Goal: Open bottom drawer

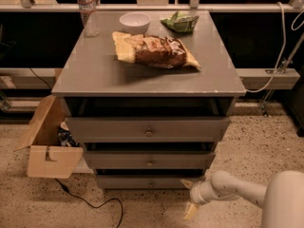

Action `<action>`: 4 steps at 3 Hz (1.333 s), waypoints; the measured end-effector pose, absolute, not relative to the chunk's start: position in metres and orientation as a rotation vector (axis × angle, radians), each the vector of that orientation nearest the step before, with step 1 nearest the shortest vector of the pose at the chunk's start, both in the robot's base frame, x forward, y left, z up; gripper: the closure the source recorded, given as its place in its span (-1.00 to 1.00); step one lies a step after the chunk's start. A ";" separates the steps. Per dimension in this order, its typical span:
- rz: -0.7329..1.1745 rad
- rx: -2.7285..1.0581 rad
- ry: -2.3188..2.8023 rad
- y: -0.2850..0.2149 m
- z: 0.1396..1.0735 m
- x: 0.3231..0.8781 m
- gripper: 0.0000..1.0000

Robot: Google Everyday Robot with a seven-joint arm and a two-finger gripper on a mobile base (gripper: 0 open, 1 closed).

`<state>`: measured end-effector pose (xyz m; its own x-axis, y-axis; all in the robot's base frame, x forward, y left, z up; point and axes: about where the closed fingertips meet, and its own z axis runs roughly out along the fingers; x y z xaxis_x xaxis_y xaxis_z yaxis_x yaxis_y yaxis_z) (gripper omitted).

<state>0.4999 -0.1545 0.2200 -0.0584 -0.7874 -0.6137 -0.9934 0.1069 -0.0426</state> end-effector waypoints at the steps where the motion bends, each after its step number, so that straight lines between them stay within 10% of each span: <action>1: 0.417 -1.776 1.880 -0.149 0.204 0.514 -1.00; 4: 0.355 -1.805 1.794 -0.125 0.190 0.548 -1.00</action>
Offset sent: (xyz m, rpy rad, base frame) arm 0.0360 0.0132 -0.0221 -0.1450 -0.1777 0.0209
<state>0.5480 -0.1248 0.1904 0.0678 -0.8280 -0.5565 -0.9776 0.0563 -0.2029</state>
